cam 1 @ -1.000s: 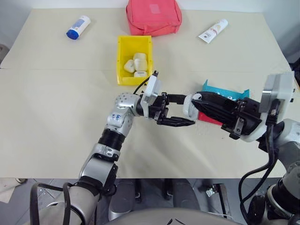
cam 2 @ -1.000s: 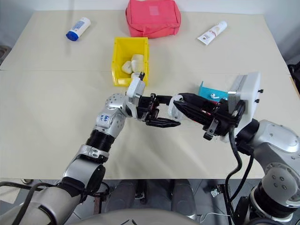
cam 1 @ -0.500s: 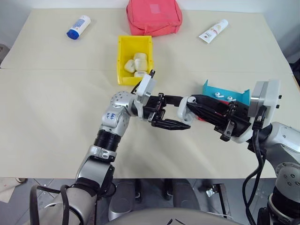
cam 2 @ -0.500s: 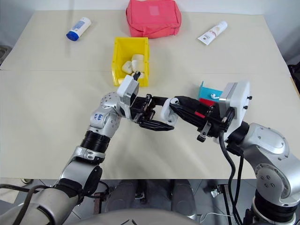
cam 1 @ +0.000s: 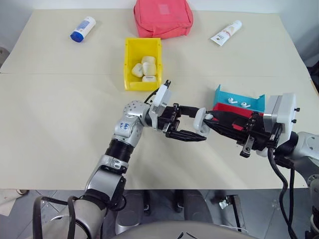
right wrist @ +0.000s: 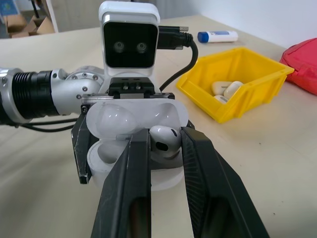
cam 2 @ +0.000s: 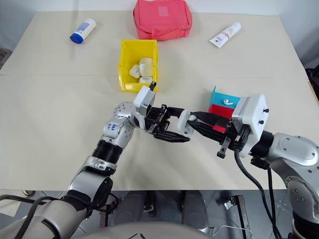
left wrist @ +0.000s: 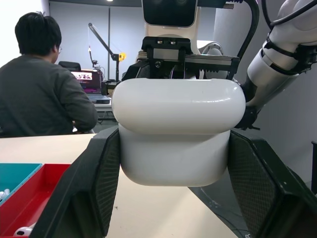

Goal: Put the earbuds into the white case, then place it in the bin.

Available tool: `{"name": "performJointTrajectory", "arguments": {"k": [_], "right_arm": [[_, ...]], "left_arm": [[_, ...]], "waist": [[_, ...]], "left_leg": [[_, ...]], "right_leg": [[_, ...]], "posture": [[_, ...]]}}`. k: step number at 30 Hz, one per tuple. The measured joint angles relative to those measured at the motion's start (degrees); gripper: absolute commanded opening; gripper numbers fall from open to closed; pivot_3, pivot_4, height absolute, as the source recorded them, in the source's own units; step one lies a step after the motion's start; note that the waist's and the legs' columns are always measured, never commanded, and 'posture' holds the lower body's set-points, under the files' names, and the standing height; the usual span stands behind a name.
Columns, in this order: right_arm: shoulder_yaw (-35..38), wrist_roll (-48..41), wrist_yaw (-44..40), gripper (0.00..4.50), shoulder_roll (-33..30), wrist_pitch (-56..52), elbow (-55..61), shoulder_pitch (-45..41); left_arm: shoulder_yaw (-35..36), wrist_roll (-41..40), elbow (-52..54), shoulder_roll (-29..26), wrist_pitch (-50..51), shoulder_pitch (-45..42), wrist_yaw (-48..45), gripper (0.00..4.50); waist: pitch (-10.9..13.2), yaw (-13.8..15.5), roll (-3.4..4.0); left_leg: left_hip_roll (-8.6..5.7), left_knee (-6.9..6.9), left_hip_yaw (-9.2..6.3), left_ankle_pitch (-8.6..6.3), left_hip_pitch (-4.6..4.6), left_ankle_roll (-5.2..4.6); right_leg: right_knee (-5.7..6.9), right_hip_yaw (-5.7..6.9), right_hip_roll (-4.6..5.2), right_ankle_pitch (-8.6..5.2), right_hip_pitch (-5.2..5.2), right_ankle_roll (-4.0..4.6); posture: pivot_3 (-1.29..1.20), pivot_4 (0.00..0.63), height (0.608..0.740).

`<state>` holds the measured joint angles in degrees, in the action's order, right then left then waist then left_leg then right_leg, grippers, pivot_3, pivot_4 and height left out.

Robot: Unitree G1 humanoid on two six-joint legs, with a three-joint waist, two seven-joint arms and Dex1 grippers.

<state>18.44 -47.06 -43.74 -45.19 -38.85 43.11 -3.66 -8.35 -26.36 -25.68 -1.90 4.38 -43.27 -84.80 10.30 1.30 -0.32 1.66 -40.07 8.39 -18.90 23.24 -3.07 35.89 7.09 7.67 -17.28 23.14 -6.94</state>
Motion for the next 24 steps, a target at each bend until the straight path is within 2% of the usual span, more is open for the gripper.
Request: {"name": "performJointTrajectory", "arguments": {"k": [14,17,24], "right_arm": [[-4.31,-0.83,-4.34,0.54,-6.4,0.82,-5.66,-5.86],[-5.04,-0.84,-4.76,1.47,-6.99,0.52,-6.27,-6.85],[-5.98,-0.74,-4.77,1.47,-7.08,-0.14,-6.45,-8.35]], "left_arm": [[-0.02,1.16,-1.79,-0.39,-4.3,0.0,-1.09,2.8],[0.05,1.4,-1.89,-0.77,-5.26,-0.03,-1.1,2.8],[0.51,1.57,-2.43,-1.17,-6.36,-0.49,-1.1,2.8]], "waist": [[0.01,0.03,-0.01],[0.0,0.05,-0.01],[0.0,0.04,-0.01]], "left_leg": [[-0.02,-0.02,-0.02,0.0,0.0,-0.02],[-0.02,-0.02,-0.03,0.0,0.0,-0.02],[-0.02,-0.02,-0.03,0.0,0.0,-0.02]], "right_leg": [[-0.06,0.03,0.08,0.0,0.0,0.0],[-0.05,0.06,0.1,0.0,-0.02,0.0],[-0.04,0.08,0.11,0.0,-0.03,0.0]], "posture": [[0.0,0.15,0.74],[0.0,0.15,0.74],[0.0,0.15,0.74]]}}
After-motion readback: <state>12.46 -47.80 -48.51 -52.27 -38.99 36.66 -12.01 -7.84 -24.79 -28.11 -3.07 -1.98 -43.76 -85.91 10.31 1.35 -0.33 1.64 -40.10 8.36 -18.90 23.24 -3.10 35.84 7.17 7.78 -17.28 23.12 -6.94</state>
